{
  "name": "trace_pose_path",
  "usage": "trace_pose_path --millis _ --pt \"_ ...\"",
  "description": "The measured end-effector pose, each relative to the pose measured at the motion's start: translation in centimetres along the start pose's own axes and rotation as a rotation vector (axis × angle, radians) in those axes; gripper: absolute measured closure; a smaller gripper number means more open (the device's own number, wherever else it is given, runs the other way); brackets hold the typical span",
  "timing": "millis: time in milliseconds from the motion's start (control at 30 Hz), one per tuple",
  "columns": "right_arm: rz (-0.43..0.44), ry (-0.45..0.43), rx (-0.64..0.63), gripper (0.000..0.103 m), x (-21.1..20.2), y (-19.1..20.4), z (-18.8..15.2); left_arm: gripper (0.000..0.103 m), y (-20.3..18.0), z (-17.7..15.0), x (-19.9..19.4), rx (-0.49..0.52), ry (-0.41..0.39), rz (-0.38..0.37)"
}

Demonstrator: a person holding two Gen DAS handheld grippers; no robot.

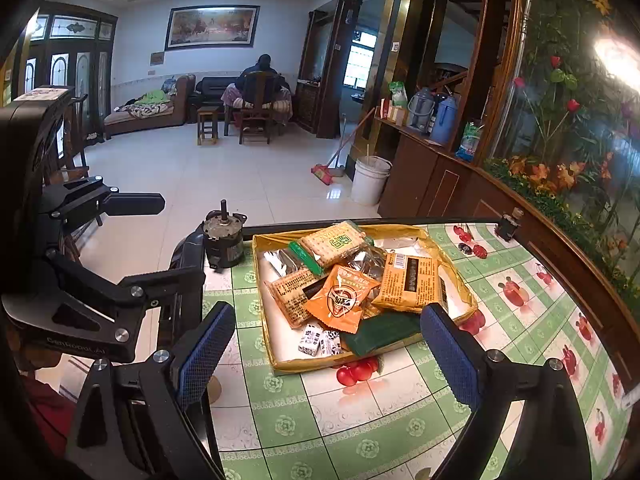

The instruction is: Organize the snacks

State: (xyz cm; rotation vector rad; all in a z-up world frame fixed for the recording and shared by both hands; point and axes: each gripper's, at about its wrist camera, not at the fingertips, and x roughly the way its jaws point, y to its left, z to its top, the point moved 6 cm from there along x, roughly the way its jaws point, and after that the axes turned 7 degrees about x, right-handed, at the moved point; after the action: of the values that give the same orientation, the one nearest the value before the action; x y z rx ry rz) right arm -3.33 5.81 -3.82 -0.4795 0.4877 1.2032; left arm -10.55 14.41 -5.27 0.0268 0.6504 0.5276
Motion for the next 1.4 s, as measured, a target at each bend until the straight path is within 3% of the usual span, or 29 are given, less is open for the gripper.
trace_pose_path --millis 1400 --pt "0.077 0.011 -0.013 0.008 1.9 1.5 0.6 0.016 1.2 -0.3 0.6 0.016 0.013 0.037"
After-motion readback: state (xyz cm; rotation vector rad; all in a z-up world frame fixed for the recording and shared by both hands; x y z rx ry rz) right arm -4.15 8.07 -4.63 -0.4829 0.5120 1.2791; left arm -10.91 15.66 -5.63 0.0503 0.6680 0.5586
